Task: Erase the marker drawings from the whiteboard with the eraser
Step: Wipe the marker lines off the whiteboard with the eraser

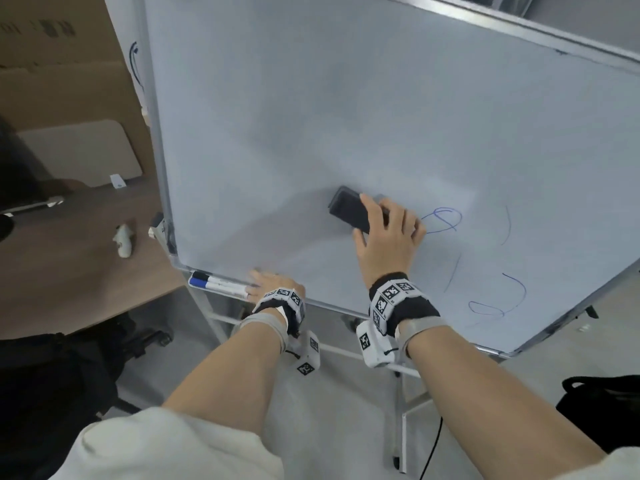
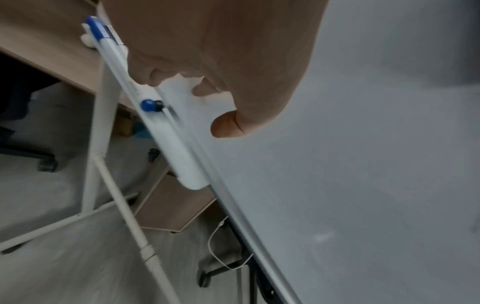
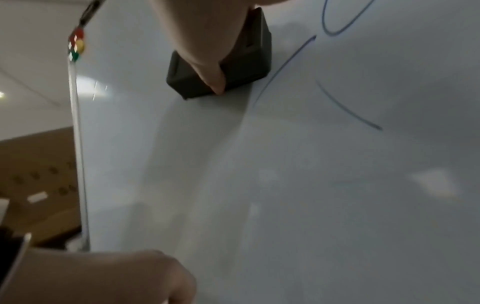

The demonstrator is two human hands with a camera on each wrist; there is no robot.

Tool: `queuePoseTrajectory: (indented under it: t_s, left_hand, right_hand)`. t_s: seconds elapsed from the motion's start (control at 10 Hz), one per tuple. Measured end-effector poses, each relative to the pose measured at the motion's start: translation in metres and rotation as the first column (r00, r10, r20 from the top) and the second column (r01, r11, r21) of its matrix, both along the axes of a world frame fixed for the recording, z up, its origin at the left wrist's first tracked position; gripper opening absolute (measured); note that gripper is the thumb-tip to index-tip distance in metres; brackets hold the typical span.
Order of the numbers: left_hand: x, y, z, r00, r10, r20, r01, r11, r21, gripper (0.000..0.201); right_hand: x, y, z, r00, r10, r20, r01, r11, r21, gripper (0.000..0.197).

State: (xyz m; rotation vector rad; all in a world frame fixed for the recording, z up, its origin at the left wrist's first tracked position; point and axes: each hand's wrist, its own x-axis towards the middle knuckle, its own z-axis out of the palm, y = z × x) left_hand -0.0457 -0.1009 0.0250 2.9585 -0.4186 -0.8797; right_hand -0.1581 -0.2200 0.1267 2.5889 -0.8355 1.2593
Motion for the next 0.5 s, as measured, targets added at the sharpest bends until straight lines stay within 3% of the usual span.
queuePoseTrajectory:
  t_s: [0.1, 0.2, 0.3, 0.4, 0.5]
  left_hand:
    - [-0.028, -0.015, 0.049, 0.978, -0.199, 0.053, 0.187, 0.966, 0.18, 0.051]
    - [-0.036, -0.02, 0.055, 0.976, -0.213, 0.05, 0.205, 0.971, 0.124, 0.049]
    - [-0.04, -0.011, 0.044, 0.976, -0.204, 0.08, 0.193, 0.973, 0.127, 0.047]
    - [-0.045, -0.013, 0.035, 0.989, -0.127, 0.076, 0.122, 0.99, 0.07, 0.045]
    - [-0.045, -0.019, 0.03, 0.996, 0.069, 0.048, -0.067, 0.997, -0.032, 0.053]
  right_hand:
    - [-0.007, -0.012, 0.026, 0.973, -0.113, 0.2, 0.118, 0.993, -0.016, 0.052]
    - [-0.015, -0.017, 0.034, 0.966, -0.14, 0.215, 0.149, 0.988, -0.027, 0.051]
    - [-0.026, -0.012, 0.01, 0.997, 0.054, -0.052, -0.057, 0.997, -0.057, 0.066]
    - [-0.039, -0.02, -0.002, 0.999, 0.019, -0.04, -0.019, 1.0, -0.011, 0.065]
    - [-0.045, -0.031, 0.015, 0.979, -0.12, 0.162, 0.115, 0.992, 0.044, 0.055]
